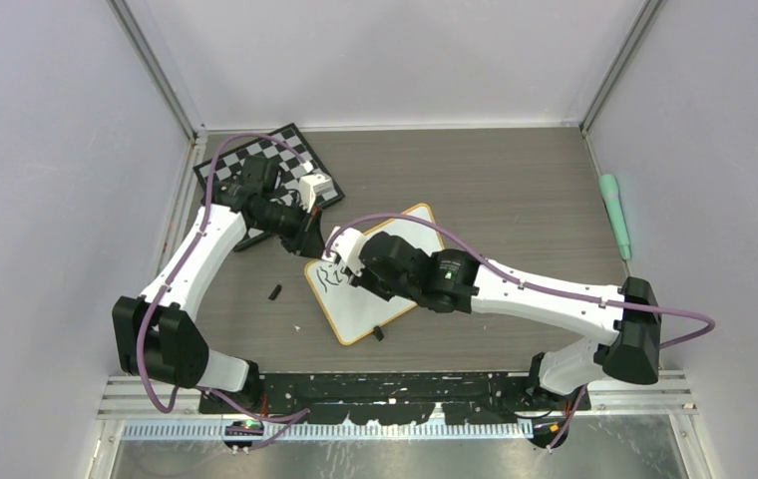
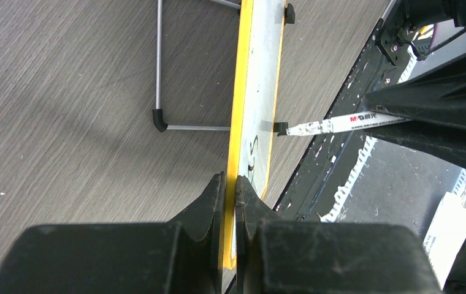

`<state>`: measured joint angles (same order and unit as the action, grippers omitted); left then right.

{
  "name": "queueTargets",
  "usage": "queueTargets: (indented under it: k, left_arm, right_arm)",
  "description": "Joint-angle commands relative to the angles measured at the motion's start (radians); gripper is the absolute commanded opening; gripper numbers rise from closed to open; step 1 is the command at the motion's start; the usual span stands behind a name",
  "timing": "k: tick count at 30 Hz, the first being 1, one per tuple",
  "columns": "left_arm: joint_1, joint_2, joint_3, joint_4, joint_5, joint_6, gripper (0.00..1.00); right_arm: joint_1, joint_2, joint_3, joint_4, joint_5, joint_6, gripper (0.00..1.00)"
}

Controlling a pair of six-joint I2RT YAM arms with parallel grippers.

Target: Write a sentence on the whiteboard

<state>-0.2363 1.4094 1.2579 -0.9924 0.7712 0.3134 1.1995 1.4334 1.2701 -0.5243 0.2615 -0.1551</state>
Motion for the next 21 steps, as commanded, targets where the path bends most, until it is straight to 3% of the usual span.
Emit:
queueTargets:
  k: [1,21]
  left_arm:
    - [0.0,-0.016,-0.005,0.029,-0.011,-0.009,0.0]
    - [0.0,-0.028,-0.012,0.03,-0.017,-0.007,0.0]
  right_arm:
    - [-0.007,0.007,0.015,0.035,0.028,-0.001,0.0]
    - [-0.051,0.046,0.004,0.045,0.046,-0.013,0.0]
